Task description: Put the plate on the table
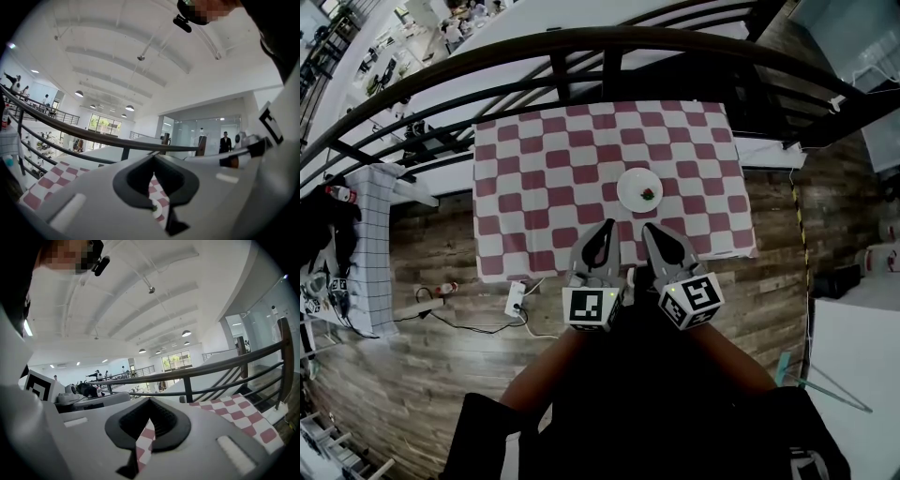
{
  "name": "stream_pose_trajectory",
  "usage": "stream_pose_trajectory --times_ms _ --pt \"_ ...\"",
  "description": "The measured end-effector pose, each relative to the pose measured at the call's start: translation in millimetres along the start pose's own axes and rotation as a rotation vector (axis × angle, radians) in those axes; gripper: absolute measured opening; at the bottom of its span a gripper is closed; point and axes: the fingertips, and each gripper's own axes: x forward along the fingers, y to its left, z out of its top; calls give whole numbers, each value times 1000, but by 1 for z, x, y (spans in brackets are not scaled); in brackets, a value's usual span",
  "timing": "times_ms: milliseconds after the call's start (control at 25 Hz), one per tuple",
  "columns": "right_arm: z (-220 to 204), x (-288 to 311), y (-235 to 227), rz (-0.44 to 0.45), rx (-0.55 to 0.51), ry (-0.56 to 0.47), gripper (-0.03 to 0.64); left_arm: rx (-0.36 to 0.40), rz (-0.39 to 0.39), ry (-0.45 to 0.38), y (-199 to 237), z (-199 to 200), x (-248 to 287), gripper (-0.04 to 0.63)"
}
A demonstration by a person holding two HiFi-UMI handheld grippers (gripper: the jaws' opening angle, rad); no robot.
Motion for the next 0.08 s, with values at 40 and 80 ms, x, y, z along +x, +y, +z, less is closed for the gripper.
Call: stream_pose_trajectory --times_ms 40,80 --pt "1 0 0 1 -1 0 -3 9 1 0 0 0 0 11" --pt "2 0 1 2 -3 -1 -3 18 1 -1 1 -1 0 11"
